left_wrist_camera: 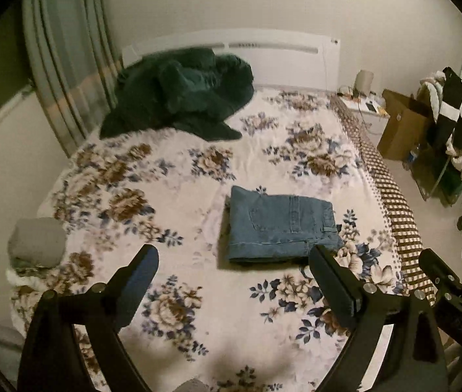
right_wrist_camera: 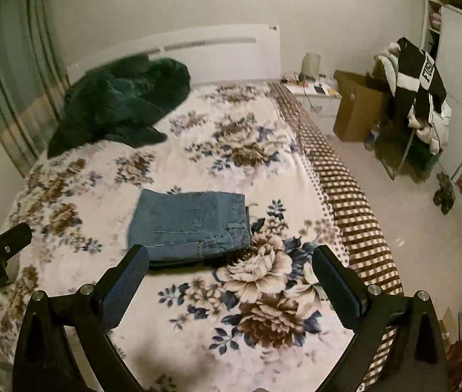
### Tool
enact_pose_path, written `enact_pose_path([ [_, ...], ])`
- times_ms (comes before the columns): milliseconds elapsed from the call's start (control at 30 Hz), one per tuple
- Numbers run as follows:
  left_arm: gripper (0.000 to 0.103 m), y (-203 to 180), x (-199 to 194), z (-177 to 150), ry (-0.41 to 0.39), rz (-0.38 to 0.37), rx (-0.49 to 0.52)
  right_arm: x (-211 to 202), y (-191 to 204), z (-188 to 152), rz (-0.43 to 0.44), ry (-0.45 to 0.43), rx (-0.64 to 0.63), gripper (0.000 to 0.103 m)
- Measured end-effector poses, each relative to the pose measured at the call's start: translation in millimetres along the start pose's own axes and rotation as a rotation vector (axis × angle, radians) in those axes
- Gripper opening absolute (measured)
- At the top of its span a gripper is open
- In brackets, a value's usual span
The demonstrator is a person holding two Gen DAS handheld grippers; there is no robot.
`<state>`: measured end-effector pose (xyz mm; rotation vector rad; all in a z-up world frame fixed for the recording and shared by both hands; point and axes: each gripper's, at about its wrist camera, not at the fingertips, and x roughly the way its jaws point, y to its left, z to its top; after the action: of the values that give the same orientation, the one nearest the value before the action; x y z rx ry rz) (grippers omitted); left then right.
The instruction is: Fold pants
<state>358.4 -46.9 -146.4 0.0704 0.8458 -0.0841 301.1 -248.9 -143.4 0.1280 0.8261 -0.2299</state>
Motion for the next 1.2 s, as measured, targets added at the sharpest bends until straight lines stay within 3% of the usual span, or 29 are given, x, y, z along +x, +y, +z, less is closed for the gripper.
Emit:
enact_pose_path([
  [300, 0.094, -5, -113, -26, -0.077, 0.013, -0.036, -154, -12, -12, 0.076, -0.117, -0.027, 0.102],
  [700, 0.094, -3, -207, -50, -0.1, -0.008, -0.073, -295, -26, -39, 0.112, -0.168, -0.057, 0.102],
  [833, 0.095, 2, -226, -53, -0.12, -0.012, -0.07, -325, -26, -43, 0.09, -0.182, -0.065, 0.103],
  [900, 0.103, 7, -232, -55, -0.132, -0.005, -0.071, -341, -23, -45, 0.081, -0.192, -0.071, 0.103],
  [1200, 0.103, 20, -237, -62, -0.14, 0.027, -0.07, -364, -14, -45, 0.067, -0.193, -0.064, 0.103],
])
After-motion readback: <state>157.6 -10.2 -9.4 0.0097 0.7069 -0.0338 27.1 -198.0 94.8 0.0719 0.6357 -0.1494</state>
